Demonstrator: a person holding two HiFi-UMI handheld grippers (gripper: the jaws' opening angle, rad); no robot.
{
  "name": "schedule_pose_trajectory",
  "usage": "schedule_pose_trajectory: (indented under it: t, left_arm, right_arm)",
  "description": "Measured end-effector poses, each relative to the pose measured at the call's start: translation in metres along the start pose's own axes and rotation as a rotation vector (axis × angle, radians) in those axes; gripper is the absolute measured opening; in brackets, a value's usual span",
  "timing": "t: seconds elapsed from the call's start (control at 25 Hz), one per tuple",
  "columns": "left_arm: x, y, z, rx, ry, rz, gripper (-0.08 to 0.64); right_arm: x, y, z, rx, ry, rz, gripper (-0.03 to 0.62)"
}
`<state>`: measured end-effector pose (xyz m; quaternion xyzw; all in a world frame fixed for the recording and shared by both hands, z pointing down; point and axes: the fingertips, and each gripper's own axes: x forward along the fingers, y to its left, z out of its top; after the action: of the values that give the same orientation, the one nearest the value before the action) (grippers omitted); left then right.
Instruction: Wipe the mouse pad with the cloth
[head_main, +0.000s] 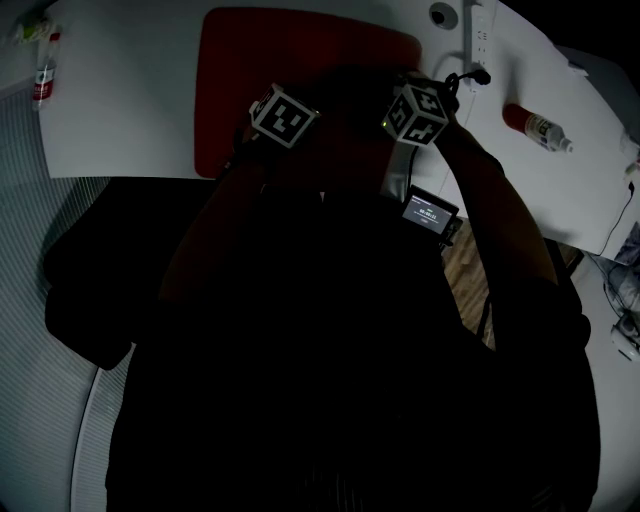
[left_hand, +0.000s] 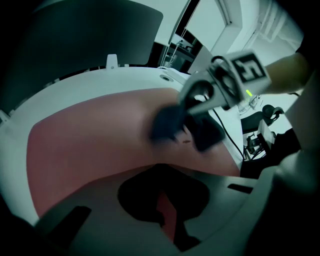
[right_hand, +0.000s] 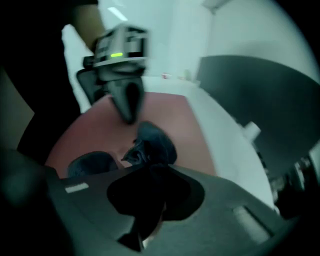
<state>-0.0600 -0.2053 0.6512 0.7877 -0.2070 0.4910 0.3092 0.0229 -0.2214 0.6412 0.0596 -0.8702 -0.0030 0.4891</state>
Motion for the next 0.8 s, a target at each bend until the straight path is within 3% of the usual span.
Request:
schedule_pose_trajectory:
  t: [0.12, 0.28, 0.36, 0.52, 0.64, 0.8]
  left_arm:
    - [0.0, -0.001, 0.003, 0.006, 0.002, -0.01, 0.008]
    - [-0.001, 0.0, -0.001, 0.015, 0.002, 0.004, 0.008]
    - [0.0, 0.0, -0.001, 0.018, 0.003, 0.009, 0.008]
    - [-0.001, 0.002, -0.002, 0.013, 0.009, 0.012, 0.008]
    - [-0.001, 0.001, 0.0, 0.015, 0.001, 0.025, 0.008]
    - [0.0, 0.001, -0.005, 0.013, -0.003, 0.034, 0.008]
  right_arm:
    - [-0.017, -0.062, -0.024, 0.161, 0.043, -0.118, 0.04]
    - [-0.014, -0.062, -0.021, 0.235, 0.116, -0.194, 0.034]
    - [-0.005, -0.028, -0.004, 0.153, 0.135, -0.147, 0.032]
    - [0.018, 0.089, 0.042, -0.05, 0.054, 0.088, 0.032]
    - [0.02, 0.17, 0.056, -0.213, 0.044, 0.26, 0.034]
    - [0.023, 0.189, 0.053, -0.412, 0.015, 0.29, 0.038]
